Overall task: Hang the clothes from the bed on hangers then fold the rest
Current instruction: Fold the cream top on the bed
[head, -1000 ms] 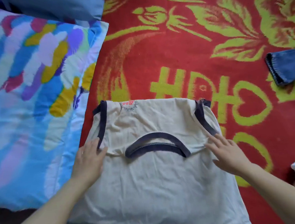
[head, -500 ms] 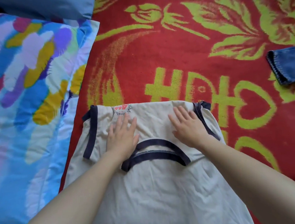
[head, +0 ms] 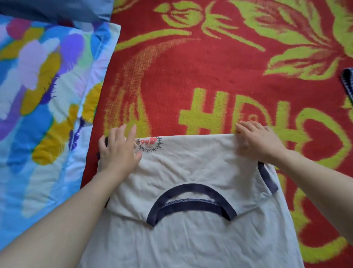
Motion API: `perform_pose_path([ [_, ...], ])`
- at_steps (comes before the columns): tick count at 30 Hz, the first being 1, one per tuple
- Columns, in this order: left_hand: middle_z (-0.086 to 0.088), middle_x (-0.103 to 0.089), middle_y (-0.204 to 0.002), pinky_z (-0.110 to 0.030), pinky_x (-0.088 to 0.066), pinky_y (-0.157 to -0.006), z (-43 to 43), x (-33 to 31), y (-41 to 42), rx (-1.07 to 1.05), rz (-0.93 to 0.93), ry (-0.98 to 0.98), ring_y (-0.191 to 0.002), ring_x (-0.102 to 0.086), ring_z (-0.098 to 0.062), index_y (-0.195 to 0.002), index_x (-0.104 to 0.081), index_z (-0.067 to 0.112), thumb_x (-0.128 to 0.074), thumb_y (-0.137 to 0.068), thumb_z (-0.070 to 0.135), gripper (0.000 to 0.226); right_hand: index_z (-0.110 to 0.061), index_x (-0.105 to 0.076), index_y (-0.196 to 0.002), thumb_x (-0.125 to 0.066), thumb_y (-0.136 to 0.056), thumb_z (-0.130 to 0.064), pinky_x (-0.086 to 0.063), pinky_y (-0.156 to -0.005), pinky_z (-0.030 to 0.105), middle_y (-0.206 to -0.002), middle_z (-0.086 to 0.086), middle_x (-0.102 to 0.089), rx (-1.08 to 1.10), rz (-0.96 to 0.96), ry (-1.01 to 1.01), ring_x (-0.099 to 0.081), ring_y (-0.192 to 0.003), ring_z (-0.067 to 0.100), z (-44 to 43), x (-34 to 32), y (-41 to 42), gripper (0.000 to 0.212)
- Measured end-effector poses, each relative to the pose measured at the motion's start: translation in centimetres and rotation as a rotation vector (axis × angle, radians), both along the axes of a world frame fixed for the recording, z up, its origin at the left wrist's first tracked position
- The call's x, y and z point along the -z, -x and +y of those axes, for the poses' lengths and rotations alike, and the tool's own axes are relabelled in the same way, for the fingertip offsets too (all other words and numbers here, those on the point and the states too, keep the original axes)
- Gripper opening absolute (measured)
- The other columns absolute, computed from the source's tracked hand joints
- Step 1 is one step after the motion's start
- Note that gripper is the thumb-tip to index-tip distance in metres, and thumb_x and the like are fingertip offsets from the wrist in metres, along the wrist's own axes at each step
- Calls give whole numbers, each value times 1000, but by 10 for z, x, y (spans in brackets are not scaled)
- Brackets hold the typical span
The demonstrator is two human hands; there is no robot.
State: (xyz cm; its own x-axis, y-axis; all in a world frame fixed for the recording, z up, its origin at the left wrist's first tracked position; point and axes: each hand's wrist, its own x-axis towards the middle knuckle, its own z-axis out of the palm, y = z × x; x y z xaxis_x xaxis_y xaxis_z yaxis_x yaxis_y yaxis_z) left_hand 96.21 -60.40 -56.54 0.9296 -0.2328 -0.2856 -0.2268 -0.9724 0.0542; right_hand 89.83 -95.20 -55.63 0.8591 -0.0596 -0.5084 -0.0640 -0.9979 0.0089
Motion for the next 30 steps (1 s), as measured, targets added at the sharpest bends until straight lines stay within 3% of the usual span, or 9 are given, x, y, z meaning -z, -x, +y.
perform_pose_path([
  [3, 0, -7, -158, -48, -8, -113, 2, 0, -23, 22, 229, -127, -144, -1, -23, -140, -37, 28, -56, -87, 43, 58, -23, -15, -149, -60, -81, -39, -25, -107, 41, -154, -5, -24, 37, 139, -79, -23, -139, 19, -11, -4, -3, 83],
  [7, -1, -40, -143, -43, -13, -111, 8, -8, -37, 68, 281, -138, -140, -18, -22, -83, -53, 24, -60, -83, 28, 8, -25, -44, -132, -61, -82, -32, -32, -90, 42, -127, -2, -51, 98, 231, -126, -43, -119, 24, -21, -12, -1, 53],
  [9, -1, -58, -104, -36, -32, -94, 11, -17, -37, 161, 281, -131, -116, -45, -24, -69, -42, 22, -59, -81, 23, 21, -23, -50, -82, -58, -83, -27, -29, -76, 36, -86, -5, -54, 34, 193, -72, -47, -93, 23, -21, -17, 2, 9],
  [12, 4, -45, -68, -33, -31, -59, 20, -32, -40, 174, 328, -69, -76, -47, -26, -65, -29, 24, -57, -85, 19, 34, -22, -32, -61, -59, -86, -23, -24, -70, 33, -64, -7, -42, 44, 81, -14, -40, -77, 20, -24, -27, 6, 36],
  [16, -8, -56, -79, -32, -26, -54, 29, -59, -50, 208, 128, -41, -79, -55, -32, -76, -33, 24, -55, -88, 22, 25, -21, -42, -61, -61, -86, -21, -20, -71, 34, -73, 1, -52, 150, -163, -32, -44, -88, 27, -30, -56, 6, 31],
  [19, -18, -60, -87, -33, -29, -58, 21, -87, -63, 192, -60, 27, -82, -58, -38, -87, -44, 19, -56, -87, 20, 12, -11, -65, -86, -61, -86, -19, -23, -74, 36, -89, 13, -60, 229, -400, 9, -46, -98, 33, -35, -78, 3, 9],
  [22, -22, -60, -88, -35, -31, -62, 11, -109, -75, 101, -168, 85, -85, -58, -41, -96, -54, 13, -57, -86, 17, 11, -9, -67, -99, -59, -87, -21, -31, -82, 41, -100, 17, -58, 400, -483, -9, -44, -103, 35, -39, -94, 1, 19],
  [26, -21, -62, -96, -35, -31, -65, 7, -114, -61, 138, -100, -15, -90, -58, -40, -96, -60, 10, -55, -86, 15, 12, -4, -66, -83, -63, -84, -19, -28, -76, 38, -94, 16, -62, 234, -389, 63, -48, -99, 34, -36, -93, 27, 15],
  [30, -23, -63, -83, -36, -34, -57, 22, -105, -21, 302, -233, 71, -72, -60, -42, -82, -62, 2, -50, -83, 11, 15, -1, -71, -81, -66, -83, -11, -29, -73, 40, -75, 18, -62, 131, -574, 38, -55, -82, 37, -26, -85, 70, 11],
])
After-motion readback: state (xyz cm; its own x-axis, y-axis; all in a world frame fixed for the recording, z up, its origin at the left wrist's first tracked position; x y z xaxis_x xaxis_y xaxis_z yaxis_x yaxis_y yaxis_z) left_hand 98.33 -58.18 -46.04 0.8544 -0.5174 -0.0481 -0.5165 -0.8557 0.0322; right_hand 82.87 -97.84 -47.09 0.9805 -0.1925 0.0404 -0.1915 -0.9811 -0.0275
